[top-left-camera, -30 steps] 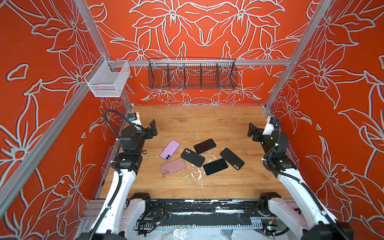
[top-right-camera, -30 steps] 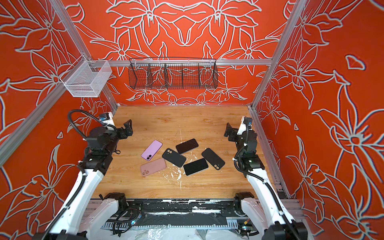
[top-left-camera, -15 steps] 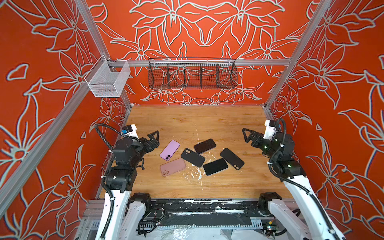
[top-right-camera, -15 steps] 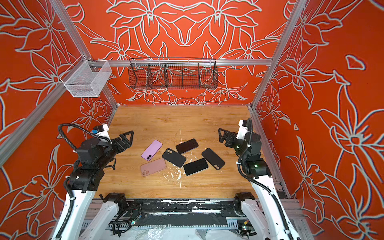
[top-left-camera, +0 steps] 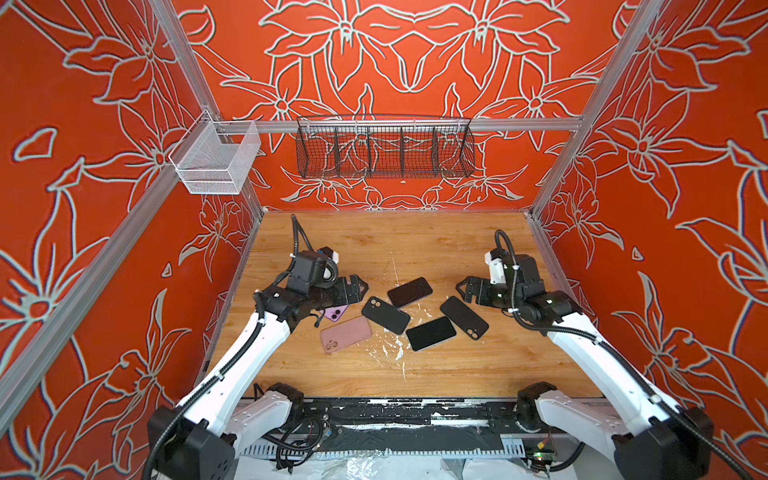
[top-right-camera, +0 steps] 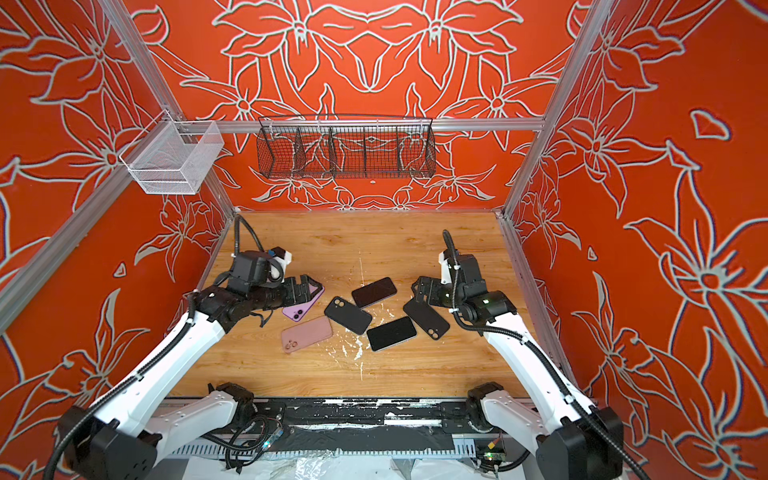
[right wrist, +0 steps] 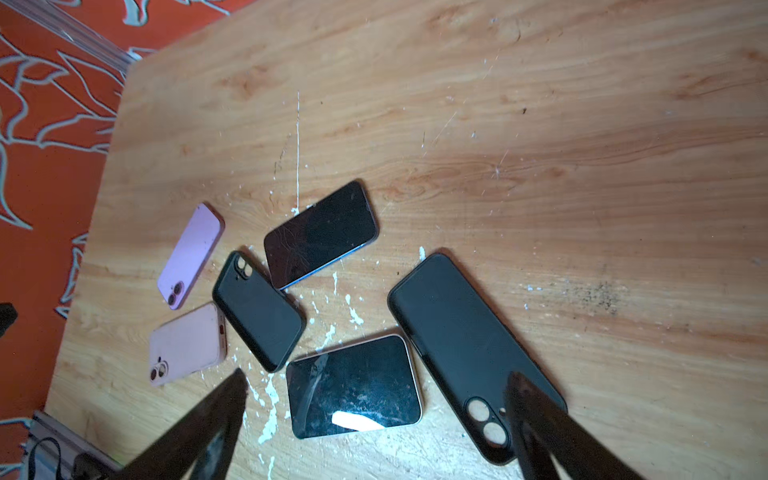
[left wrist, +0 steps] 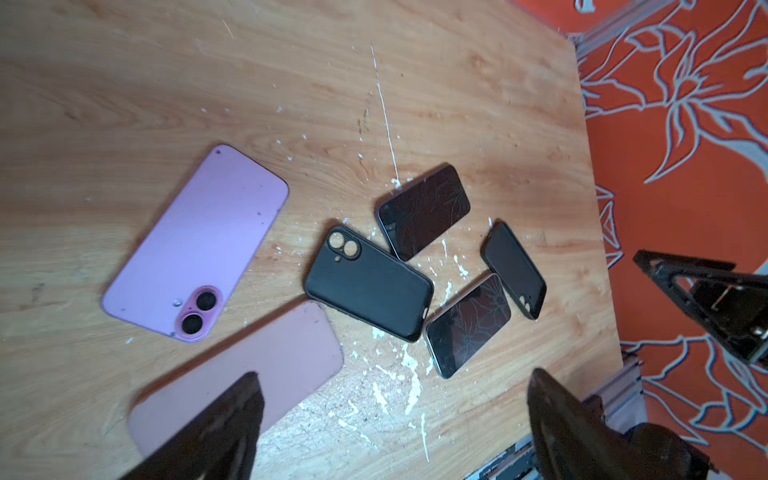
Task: Put the phone into the phone case
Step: 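Lower both grippers onto the black phone farthest from the robot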
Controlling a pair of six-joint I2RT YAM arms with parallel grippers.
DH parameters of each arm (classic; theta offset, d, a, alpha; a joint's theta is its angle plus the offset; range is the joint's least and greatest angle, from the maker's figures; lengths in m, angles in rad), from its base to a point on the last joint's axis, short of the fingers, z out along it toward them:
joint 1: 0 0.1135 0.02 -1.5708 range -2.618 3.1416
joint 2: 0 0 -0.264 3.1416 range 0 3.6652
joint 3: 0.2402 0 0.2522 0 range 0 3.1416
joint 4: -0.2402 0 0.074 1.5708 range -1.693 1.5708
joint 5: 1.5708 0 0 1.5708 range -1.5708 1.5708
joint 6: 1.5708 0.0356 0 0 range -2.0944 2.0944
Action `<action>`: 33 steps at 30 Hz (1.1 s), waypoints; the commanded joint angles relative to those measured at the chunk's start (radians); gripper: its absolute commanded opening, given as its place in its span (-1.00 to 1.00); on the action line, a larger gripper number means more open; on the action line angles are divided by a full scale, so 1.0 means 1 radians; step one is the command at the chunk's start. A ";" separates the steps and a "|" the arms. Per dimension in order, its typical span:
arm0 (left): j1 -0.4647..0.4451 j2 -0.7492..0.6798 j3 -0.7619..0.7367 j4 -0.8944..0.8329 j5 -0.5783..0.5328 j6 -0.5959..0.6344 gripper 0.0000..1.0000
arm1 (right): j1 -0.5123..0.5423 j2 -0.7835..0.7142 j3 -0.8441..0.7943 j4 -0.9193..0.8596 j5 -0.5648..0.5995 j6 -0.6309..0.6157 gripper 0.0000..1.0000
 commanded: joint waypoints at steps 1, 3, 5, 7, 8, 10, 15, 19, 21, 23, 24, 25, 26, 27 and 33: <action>-0.028 0.067 0.003 0.061 0.031 -0.037 0.94 | 0.029 0.048 0.062 -0.095 0.065 -0.018 0.95; -0.036 0.105 -0.003 0.123 0.073 -0.073 0.94 | 0.040 0.080 0.095 -0.113 0.065 -0.021 0.95; -0.043 0.144 -0.012 0.203 0.122 -0.116 0.94 | 0.049 0.115 0.130 -0.130 0.069 -0.024 0.95; -0.046 0.181 -0.024 0.285 0.162 -0.168 0.94 | 0.052 0.150 0.163 -0.154 0.070 -0.018 0.95; -0.046 0.207 -0.023 0.316 0.185 -0.192 0.94 | 0.056 0.168 0.178 -0.166 0.070 -0.012 0.95; -0.047 0.249 -0.007 0.343 0.213 -0.215 0.94 | 0.058 0.198 0.197 -0.172 0.057 -0.005 0.95; -0.047 0.284 -0.013 0.397 0.208 -0.290 0.94 | 0.066 0.280 0.225 -0.147 0.036 0.003 0.95; -0.047 0.335 0.005 0.423 0.224 -0.326 0.94 | 0.065 0.344 0.229 -0.090 0.000 0.025 0.95; -0.047 0.370 0.017 0.433 0.240 -0.348 0.94 | 0.065 0.372 0.233 -0.066 -0.014 0.036 0.95; -0.047 0.414 0.023 0.456 0.264 -0.386 0.94 | 0.066 0.400 0.240 -0.052 -0.021 0.044 0.95; -0.048 0.433 0.032 0.460 0.275 -0.400 0.94 | 0.066 0.412 0.248 -0.050 -0.026 0.045 0.95; -0.050 0.456 0.043 0.458 0.283 -0.416 0.94 | 0.064 0.425 0.257 -0.052 -0.034 0.043 0.95; -0.053 0.478 0.059 0.454 0.292 -0.428 0.94 | 0.065 0.439 0.266 -0.054 -0.040 0.041 0.95; -0.053 0.496 0.074 0.450 0.303 -0.438 0.94 | 0.066 0.448 0.274 -0.056 -0.042 0.041 0.95; -0.071 0.611 0.206 0.316 0.286 -0.435 0.94 | 0.060 0.500 0.304 -0.055 -0.021 0.033 0.95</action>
